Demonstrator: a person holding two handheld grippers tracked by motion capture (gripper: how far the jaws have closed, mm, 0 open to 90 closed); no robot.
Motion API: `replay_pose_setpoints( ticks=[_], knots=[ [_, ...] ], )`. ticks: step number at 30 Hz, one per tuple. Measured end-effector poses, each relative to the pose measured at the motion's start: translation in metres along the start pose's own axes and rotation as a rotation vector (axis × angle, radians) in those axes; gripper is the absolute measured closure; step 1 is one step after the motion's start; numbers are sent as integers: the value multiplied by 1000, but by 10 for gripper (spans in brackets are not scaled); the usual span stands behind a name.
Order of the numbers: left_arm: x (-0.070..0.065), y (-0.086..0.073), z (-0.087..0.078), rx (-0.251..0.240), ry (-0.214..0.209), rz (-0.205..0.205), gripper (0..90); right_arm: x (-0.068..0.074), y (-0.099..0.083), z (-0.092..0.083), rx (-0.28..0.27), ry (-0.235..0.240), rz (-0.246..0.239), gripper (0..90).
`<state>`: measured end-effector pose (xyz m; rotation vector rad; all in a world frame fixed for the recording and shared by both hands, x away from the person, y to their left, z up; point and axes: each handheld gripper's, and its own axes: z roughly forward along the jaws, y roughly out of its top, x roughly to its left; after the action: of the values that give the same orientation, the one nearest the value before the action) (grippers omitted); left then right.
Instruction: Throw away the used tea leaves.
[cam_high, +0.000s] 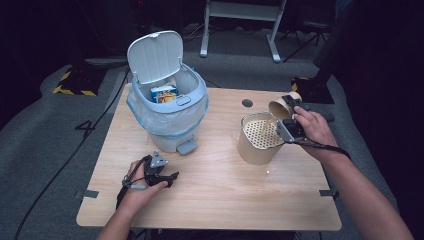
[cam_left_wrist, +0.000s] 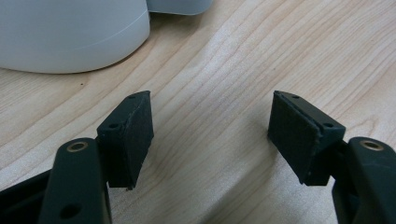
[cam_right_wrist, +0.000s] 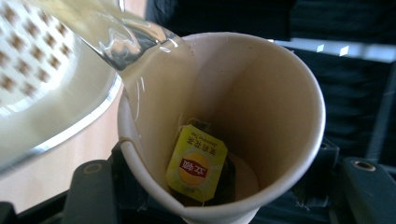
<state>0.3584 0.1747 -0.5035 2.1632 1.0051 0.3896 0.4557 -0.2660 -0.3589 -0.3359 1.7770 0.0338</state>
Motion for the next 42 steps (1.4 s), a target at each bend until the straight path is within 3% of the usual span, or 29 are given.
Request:
replay_pose_setpoints(
  ticks=[6,11,13,17,21,30,42],
  knots=[
    [0,0,0,0,0,0,312,1,5,-6,55,-113,-155,352],
    [0,0,0,0,1,1,312,7,13,-10,118,-256,-438,352],
    [0,0,0,0,1,1,312,12,16,-11,131,-286,-526,353],
    [0,0,0,0,0,0,313,20,21,-12,151,-332,-657,358],
    [0,0,0,0,0,0,312,23,28,-16,167,-371,-754,359],
    [0,0,0,0,0,-1,312,18,30,-18,187,-397,-824,360],
    [0,0,0,0,0,0,312,16,31,-19,171,-385,-786,356]
  ],
)
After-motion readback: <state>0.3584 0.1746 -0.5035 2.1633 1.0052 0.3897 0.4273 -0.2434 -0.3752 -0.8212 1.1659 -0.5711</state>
